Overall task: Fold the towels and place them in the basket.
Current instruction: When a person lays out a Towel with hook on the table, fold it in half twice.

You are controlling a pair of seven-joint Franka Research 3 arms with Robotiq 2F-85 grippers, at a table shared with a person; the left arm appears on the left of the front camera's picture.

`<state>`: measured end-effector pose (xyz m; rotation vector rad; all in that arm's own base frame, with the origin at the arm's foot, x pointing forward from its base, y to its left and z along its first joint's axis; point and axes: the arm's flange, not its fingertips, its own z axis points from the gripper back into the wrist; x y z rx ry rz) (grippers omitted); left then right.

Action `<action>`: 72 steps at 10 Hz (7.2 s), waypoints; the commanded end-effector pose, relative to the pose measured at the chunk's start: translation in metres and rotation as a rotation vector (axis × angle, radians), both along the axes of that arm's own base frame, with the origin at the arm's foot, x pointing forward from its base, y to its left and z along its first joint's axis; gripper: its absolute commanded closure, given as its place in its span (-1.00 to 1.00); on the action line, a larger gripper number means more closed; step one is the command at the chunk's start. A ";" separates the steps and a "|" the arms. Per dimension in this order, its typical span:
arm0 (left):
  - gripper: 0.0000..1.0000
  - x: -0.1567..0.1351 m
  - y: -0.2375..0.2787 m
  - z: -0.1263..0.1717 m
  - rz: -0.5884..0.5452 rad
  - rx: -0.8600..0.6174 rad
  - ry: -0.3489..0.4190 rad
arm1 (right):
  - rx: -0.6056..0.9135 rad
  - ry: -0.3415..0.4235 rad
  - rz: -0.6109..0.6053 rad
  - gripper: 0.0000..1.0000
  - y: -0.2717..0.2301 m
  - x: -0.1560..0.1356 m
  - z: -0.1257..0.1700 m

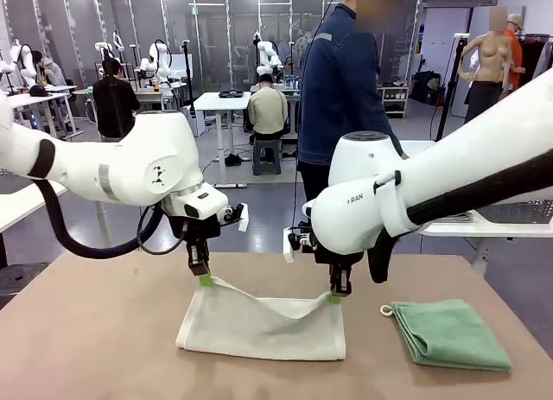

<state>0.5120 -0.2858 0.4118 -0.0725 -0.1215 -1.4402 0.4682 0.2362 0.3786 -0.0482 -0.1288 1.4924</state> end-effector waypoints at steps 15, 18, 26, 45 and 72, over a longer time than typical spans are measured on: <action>0.81 0.027 0.018 -0.060 -0.076 0.082 0.060 | -0.078 -0.066 0.118 0.87 0.005 0.063 -0.058; 0.81 0.037 0.024 -0.078 -0.064 0.093 -0.002 | -0.081 -0.109 0.200 0.87 0.000 0.081 -0.078; -1.00 0.032 0.030 -0.085 -0.055 0.002 -0.141 | -0.035 -0.226 0.197 -1.00 -0.006 0.070 -0.074; -1.00 -0.098 0.086 0.097 0.280 -0.130 -0.054 | 0.196 -0.081 -0.801 -1.00 0.003 0.013 -0.050; -1.00 -0.229 0.257 0.253 0.537 -0.356 -0.274 | 0.161 0.155 -1.195 1.00 0.000 0.039 -0.102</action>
